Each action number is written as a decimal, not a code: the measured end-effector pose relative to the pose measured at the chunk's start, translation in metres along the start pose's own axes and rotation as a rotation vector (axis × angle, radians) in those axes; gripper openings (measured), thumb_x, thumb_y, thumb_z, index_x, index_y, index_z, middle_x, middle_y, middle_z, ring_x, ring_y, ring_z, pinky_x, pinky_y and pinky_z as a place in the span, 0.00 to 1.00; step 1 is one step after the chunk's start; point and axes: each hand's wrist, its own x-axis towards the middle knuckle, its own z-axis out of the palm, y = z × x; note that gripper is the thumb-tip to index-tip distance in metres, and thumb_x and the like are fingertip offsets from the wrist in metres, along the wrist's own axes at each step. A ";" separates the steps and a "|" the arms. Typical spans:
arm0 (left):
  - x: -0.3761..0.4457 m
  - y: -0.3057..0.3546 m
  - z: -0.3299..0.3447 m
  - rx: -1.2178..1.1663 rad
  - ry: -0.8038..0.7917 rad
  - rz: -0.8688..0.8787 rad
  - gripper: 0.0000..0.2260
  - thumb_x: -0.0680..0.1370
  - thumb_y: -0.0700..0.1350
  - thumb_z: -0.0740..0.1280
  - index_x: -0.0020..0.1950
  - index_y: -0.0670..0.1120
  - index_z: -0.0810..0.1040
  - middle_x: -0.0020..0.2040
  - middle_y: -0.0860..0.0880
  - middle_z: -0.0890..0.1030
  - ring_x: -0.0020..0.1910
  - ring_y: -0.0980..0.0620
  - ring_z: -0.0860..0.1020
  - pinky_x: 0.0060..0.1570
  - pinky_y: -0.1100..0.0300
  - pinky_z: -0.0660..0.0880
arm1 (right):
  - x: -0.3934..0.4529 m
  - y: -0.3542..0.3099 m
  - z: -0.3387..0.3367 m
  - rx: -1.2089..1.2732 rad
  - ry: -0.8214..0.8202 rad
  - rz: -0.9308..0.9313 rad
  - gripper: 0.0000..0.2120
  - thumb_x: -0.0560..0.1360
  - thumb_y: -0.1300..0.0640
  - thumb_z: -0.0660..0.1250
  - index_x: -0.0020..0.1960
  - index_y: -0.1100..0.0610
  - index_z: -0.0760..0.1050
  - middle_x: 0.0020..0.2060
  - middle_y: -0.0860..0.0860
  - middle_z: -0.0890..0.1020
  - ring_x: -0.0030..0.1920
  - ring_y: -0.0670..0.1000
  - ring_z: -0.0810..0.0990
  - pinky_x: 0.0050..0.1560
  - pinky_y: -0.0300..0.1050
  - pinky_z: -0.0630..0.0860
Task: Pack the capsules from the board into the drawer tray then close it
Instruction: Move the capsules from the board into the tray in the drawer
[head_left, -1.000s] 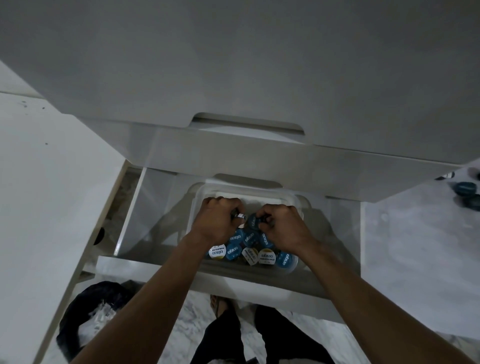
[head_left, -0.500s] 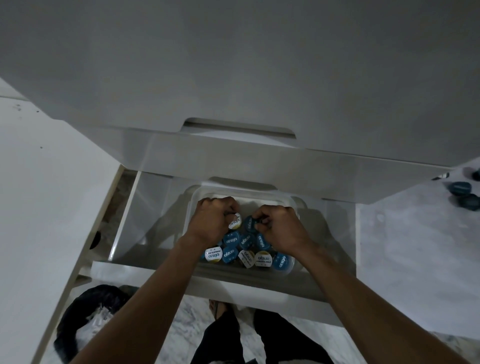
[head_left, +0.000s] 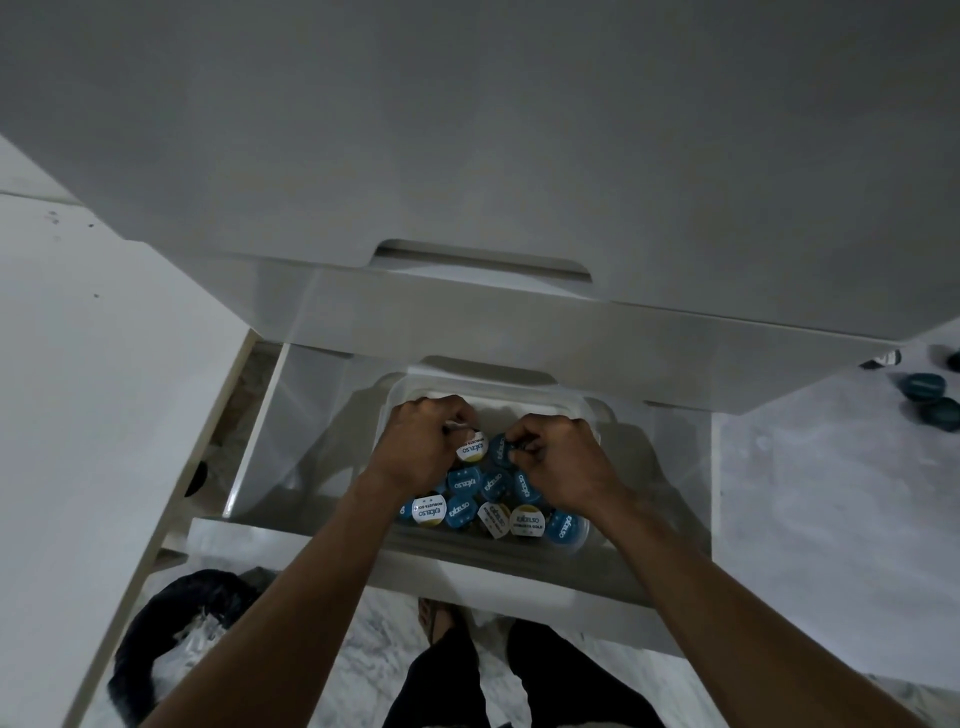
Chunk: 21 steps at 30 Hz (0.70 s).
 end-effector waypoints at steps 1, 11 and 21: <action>-0.001 0.000 -0.001 -0.007 0.010 -0.009 0.05 0.75 0.43 0.71 0.50 0.49 0.82 0.47 0.49 0.85 0.47 0.51 0.82 0.51 0.56 0.77 | 0.000 -0.001 -0.001 -0.003 0.003 -0.007 0.10 0.75 0.60 0.70 0.55 0.53 0.81 0.50 0.48 0.84 0.47 0.42 0.80 0.47 0.30 0.74; -0.018 0.006 -0.036 -0.061 0.158 -0.074 0.09 0.77 0.46 0.69 0.56 0.46 0.81 0.54 0.50 0.83 0.55 0.55 0.79 0.55 0.62 0.73 | -0.013 -0.009 -0.018 -0.030 0.088 -0.081 0.09 0.74 0.59 0.69 0.54 0.53 0.80 0.49 0.47 0.83 0.49 0.45 0.81 0.46 0.31 0.73; -0.054 0.014 -0.058 -0.124 0.248 -0.008 0.08 0.75 0.48 0.71 0.53 0.48 0.82 0.49 0.54 0.83 0.50 0.58 0.80 0.51 0.59 0.77 | -0.056 -0.033 -0.021 0.103 0.249 -0.071 0.09 0.74 0.57 0.72 0.54 0.51 0.81 0.48 0.43 0.82 0.42 0.36 0.80 0.41 0.25 0.73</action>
